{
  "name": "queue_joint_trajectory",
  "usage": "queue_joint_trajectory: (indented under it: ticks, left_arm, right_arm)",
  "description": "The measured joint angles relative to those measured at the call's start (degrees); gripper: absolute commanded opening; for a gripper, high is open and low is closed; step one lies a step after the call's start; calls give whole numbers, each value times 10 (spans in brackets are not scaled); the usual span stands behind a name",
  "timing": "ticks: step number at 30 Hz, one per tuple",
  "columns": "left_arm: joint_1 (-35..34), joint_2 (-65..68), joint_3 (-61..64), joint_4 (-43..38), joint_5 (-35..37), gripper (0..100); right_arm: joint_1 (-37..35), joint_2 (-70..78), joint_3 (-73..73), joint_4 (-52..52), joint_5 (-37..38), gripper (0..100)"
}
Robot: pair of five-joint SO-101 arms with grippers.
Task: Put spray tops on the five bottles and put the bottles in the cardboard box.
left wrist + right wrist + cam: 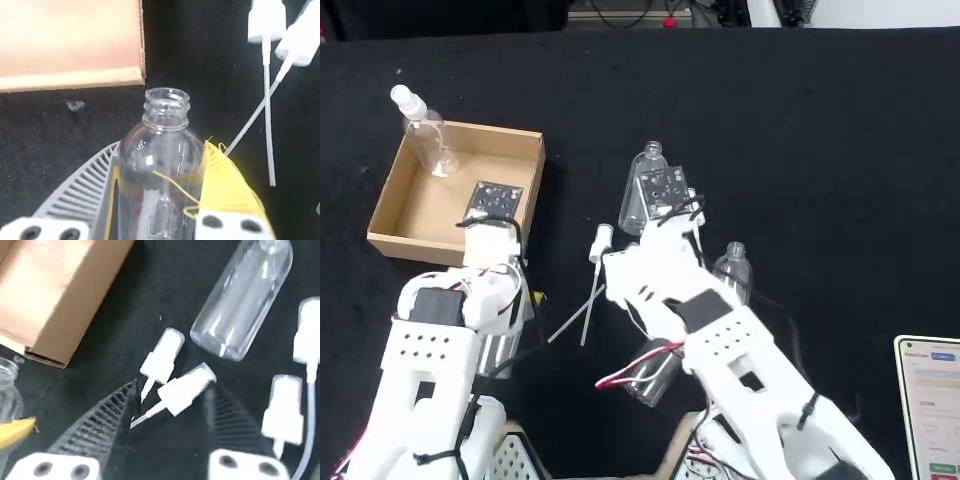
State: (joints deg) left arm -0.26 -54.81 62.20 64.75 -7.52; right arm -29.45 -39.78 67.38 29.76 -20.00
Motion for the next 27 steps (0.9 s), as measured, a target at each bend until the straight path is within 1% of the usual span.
queue_joint_trajectory:
  ticks: [5,9,13,19,23,27]
  left_arm:
    - [0,0,20,-23,16,109]
    - [0,0,41,-60,18,109]
    - [0,0,42,-69,34,109]
    - [0,0,42,-69,40,109]
    - [0,0,42,-69,40,109]
    - [0,0,42,-69,40,109]
  right_arm:
    - [0,22,0,-3,-72,262]
    - [-1,65,-19,-26,-101,262]
    - [-17,142,-61,-33,-131,262]
    - [-20,236,-105,-35,-154,261]
    - [-20,240,-105,-35,-156,261]
    - [-9,240,-106,-9,-156,253]
